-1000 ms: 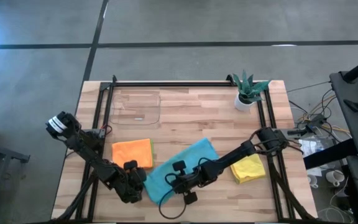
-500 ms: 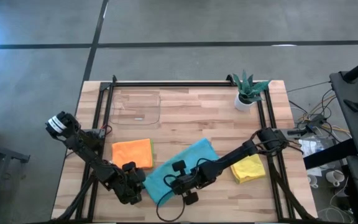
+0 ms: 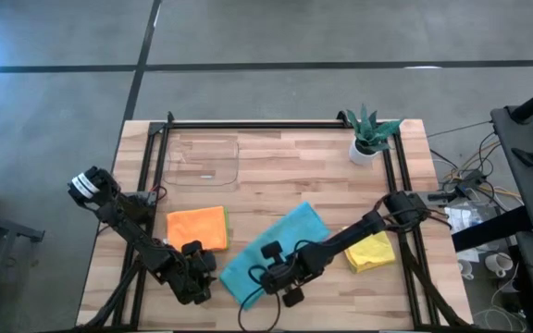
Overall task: Fold microfiber towels
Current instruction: Fold the blue microfiber cloth
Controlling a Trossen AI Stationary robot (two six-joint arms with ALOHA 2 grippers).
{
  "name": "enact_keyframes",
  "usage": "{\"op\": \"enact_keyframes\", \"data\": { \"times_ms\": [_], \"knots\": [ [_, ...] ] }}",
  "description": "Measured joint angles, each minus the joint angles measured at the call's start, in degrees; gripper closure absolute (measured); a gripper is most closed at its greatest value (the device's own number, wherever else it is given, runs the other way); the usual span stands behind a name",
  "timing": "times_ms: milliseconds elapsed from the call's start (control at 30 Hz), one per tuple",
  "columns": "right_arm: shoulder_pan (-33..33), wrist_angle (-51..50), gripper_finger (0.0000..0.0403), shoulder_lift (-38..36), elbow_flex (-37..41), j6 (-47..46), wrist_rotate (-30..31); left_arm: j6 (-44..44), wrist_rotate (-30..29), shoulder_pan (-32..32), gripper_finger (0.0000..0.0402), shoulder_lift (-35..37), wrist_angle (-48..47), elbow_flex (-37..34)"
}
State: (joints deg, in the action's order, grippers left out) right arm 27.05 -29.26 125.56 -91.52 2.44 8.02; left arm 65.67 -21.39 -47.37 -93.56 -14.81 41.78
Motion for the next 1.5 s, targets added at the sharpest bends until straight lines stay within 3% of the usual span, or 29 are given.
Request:
{"op": "enact_keyframes", "data": {
  "times_ms": [167,333,567,833,1000,1200,1400,1500],
  "knots": [
    [-0.07,-0.08,0.0394,0.00,-0.15,-0.32,-0.02,-0.40,-0.38,-0.35,0.0261,-0.12,-0.34,1.73],
    [-0.07,-0.08,0.0394,0.00,-0.16,-0.44,-0.01,0.07,-6.22,-1.10,0.0261,-0.71,1.21,2.01],
    [0.59,-0.40,0.0389,-0.18,-0.18,-0.44,-0.59,-1.93,-8.97,-1.06,0.0261,-3.58,3.81,1.82],
    [1.54,-3.47,0.0320,-2.78,-0.18,-4.35,-1.73,-1.73,-8.65,-1.04,0.0262,-5.08,3.86,1.97],
    [1.90,8.45,0.0287,-3.55,-0.18,-3.37,-0.27,-2.04,-7.98,-1.03,0.0262,-4.48,3.58,1.97],
    [1.87,26.31,0.0281,2.73,-0.53,-1.53,-0.85,-4.71,-7.63,-0.98,0.0262,-4.04,2.85,1.97],
    [1.85,28.38,0.0290,12.66,-8.11,-5.47,-0.43,-6.19,-7.55,-0.96,0.0262,-4.00,2.69,1.92],
    [2.38,22.91,0.0294,16.25,-13.85,-8.07,-0.50,-6.16,-7.54,-0.96,0.0262,-4.00,2.54,1.86]
  ]
}}
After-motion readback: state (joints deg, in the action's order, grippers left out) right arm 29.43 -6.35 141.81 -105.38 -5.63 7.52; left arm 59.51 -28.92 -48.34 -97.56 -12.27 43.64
